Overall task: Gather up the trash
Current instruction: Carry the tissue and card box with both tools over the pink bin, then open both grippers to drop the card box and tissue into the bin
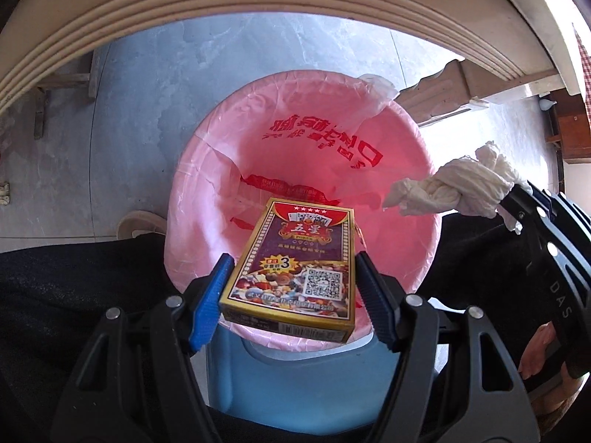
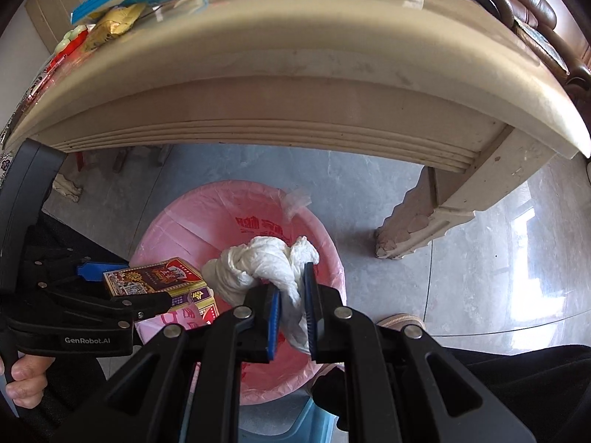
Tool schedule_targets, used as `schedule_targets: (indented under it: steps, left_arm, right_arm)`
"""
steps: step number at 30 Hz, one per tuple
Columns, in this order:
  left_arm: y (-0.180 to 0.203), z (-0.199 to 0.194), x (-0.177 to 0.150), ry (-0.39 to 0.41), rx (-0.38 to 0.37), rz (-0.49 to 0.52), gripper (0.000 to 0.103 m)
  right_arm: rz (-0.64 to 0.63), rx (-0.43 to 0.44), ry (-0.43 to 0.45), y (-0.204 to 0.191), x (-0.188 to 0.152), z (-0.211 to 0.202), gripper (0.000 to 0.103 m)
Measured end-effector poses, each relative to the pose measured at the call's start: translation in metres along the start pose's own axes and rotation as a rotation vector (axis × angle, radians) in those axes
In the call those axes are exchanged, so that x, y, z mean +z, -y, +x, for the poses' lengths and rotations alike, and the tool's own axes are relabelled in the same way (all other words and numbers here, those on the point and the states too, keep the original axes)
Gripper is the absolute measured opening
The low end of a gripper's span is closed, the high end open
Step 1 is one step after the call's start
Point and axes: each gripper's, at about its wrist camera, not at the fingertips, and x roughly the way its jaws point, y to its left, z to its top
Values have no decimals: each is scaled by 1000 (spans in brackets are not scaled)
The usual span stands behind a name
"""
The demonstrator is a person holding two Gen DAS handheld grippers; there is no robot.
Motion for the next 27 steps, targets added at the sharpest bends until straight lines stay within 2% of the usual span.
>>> schedule_targets:
  steps: [6,15,20,27]
  left_arm:
    - [-6,28,8,-86,-7,-46,66]
    - [-12,53,13,-170,-14,-88,66]
    - [-8,54,12,-182,0,-66,67]
    - [-10,53,12,-186,26,-63,74]
  right_arm:
    - [-1,11,-59,2,0,23,12]
    - [-9,16,-97,1,0,39,12]
    - [-15,20,-100,0,1,43,12]
    - [-23,25,-121,-2,-1,47,12]
